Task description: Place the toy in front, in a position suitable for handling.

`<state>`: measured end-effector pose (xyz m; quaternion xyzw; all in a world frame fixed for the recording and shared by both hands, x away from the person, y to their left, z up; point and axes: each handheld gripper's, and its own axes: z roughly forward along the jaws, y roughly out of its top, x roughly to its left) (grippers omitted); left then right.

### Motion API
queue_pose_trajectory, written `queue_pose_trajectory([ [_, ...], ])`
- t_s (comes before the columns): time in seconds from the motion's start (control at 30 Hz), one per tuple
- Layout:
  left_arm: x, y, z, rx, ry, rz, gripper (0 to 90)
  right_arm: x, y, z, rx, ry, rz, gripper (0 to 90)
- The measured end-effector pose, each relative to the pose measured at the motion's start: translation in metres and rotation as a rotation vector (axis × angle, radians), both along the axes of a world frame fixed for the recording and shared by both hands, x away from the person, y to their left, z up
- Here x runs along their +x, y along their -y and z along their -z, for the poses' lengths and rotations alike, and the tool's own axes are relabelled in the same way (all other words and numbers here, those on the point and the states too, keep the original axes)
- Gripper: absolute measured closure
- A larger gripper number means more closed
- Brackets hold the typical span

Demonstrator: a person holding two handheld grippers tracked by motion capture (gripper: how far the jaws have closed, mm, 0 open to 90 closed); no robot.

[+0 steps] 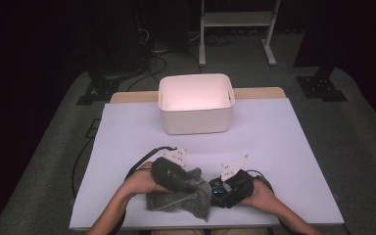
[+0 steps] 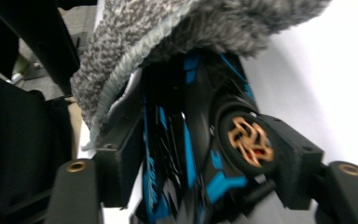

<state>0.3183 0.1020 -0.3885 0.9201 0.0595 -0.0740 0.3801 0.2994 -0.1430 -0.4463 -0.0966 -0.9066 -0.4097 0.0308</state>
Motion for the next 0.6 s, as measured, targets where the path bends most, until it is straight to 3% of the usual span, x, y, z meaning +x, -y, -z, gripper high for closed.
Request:
queue_pose_trajectory([
  [0.33, -0.005, -0.002, -0.002, -0.019, -0.008, 0.024, 67.2, -0.003, -0.01, 0.002, 0.005, -0.061, -0.064, 50.9],
  [0.4, -0.006, -0.003, -0.003, -0.026, -0.008, 0.026, 72.6, -0.004, -0.009, 0.002, 0.005, -0.064, -0.079, 53.2],
  [0.53, -0.007, -0.005, -0.003, -0.04, -0.011, 0.026, 74.7, -0.007, -0.01, 0.001, 0.002, -0.036, -0.095, 54.6],
  [0.6, -0.006, -0.006, -0.005, -0.041, -0.01, 0.022, 74.7, -0.007, -0.01, -0.001, -0.008, 0.002, -0.096, 54.7],
])
